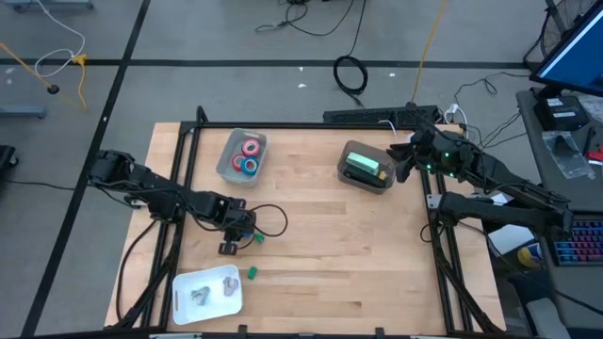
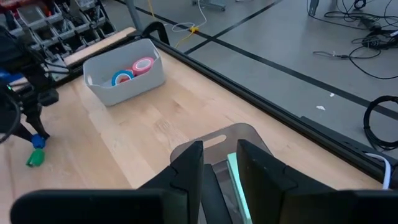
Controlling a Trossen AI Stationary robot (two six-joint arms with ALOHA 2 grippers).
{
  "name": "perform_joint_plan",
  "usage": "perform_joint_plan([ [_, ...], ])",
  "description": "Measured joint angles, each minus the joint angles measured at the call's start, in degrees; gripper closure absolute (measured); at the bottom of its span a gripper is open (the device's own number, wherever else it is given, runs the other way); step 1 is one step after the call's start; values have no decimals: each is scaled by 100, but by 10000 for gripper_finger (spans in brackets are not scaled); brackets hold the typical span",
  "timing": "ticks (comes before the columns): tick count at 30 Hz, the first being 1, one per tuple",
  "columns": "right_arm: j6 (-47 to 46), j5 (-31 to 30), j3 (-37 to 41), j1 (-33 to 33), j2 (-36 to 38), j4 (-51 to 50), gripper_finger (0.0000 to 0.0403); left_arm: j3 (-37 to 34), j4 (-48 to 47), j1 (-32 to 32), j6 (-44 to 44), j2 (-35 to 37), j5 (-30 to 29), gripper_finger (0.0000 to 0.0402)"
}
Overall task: Pick and place Stapler, Stapler remover, tape
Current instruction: Put the blue stapler into the black bin
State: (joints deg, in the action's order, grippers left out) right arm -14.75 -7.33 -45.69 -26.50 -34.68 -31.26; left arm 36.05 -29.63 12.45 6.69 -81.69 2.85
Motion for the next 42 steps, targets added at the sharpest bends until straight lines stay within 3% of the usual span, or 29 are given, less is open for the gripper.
perform_joint_plan([
  [5, -109, 7, 0, -2, 0, 8, 314, 133, -148, 2, 154, -7, 78, 306],
  [13, -413, 11, 8, -2, -13, 20, 314, 787, -788, 2, -20, -7, 61, 329],
  [18, -685, 182, 383, -3, -7, 289, 314, 1270, -1141, -2, -27, -4, -69, 311],
  [22, -718, 1184, 1103, -4, -15, 1313, 314, 1697, -1352, -23, -32, -4, -304, 311],
  [27, -1261, 2707, 2307, 38, -264, 4189, 314, 2285, -1308, -212, -19, -4, -340, 324],
  [32, -1454, 2850, 2968, 411, -876, 6898, 314, 2763, -719, -451, 150, 0, -569, 318],
  [35, -1167, 2838, 2873, 650, -1253, 7383, 314, 2972, -219, -601, 163, -1, -687, 316],
  [42, -98, 2837, 2006, 1151, -2105, 7054, 314, 3088, 1183, -952, 261, -37, -899, 315],
])
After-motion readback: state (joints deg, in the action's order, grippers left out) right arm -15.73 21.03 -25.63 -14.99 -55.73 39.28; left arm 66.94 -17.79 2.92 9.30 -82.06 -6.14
